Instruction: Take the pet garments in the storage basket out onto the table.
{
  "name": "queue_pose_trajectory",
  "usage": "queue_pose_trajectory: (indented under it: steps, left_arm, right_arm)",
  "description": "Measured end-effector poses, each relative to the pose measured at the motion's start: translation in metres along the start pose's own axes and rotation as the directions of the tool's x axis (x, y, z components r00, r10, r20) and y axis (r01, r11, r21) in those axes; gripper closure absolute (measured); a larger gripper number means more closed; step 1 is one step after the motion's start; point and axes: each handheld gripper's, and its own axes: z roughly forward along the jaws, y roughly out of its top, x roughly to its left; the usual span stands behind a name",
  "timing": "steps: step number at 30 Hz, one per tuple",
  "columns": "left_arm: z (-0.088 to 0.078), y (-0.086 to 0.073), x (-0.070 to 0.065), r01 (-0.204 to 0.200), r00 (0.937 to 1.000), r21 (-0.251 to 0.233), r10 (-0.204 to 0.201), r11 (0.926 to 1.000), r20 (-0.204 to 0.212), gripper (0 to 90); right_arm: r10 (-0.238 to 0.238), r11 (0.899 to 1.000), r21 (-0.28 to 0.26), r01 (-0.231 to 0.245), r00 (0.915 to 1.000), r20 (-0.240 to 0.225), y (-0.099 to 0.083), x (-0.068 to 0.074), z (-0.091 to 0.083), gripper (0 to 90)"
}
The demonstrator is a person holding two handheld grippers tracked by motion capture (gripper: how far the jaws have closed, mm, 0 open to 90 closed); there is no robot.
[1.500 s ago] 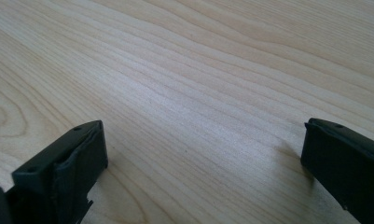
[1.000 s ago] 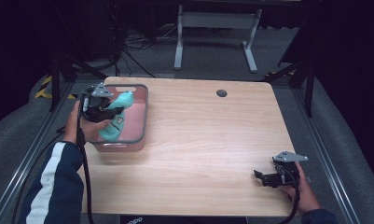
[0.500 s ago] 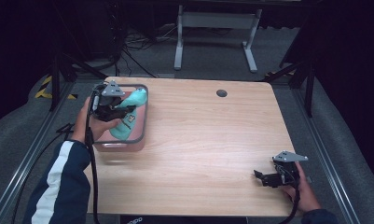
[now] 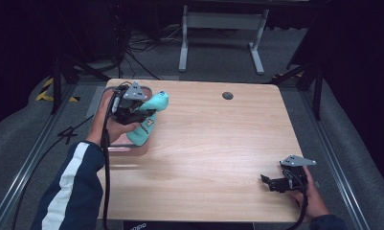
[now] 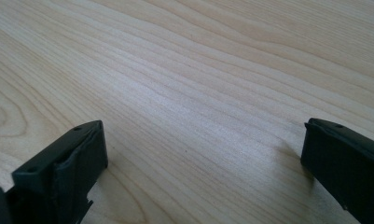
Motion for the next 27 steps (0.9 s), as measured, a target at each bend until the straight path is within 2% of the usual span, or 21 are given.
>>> queue_pose_trajectory:
  steps: [7,14,20,25,27]
  left_arm:
    - [0.014,0.012,-0.013,-0.032,0.9988,0.008,0.031,0.9995,0.039,72.4]
    - [0.03,0.021,-0.026,-0.05,0.9945,0.011,0.049,0.9987,0.093,72.5]
    - [0.046,0.028,-0.039,-0.074,0.9879,0.012,0.072,0.9972,0.137,72.5]
    - [0.062,0.033,-0.049,-0.095,0.9816,0.044,0.086,0.9945,0.17,72.5]
    - [0.069,0.034,-0.055,-0.093,0.9789,0.042,0.083,0.9948,0.186,72.4]
  right_arm:
    - [0.001,1.0,0.0,-0.001,1.0,0.0,0.0,0.0,0.0,0.7]
    - [0.001,1.0,0.0,-0.001,1.0,-0.001,0.0,0.0,0.0,0.7]
    - [0.001,1.0,0.0,-0.001,1.0,-0.001,0.0,0.0,0.0,0.7]
    - [0.001,1.0,0.0,-0.001,1.0,-0.001,0.0,0.0,0.0,0.7]
    - [0.0,1.0,0.0,0.0,1.0,-0.001,0.0,0.0,0.0,0.7]
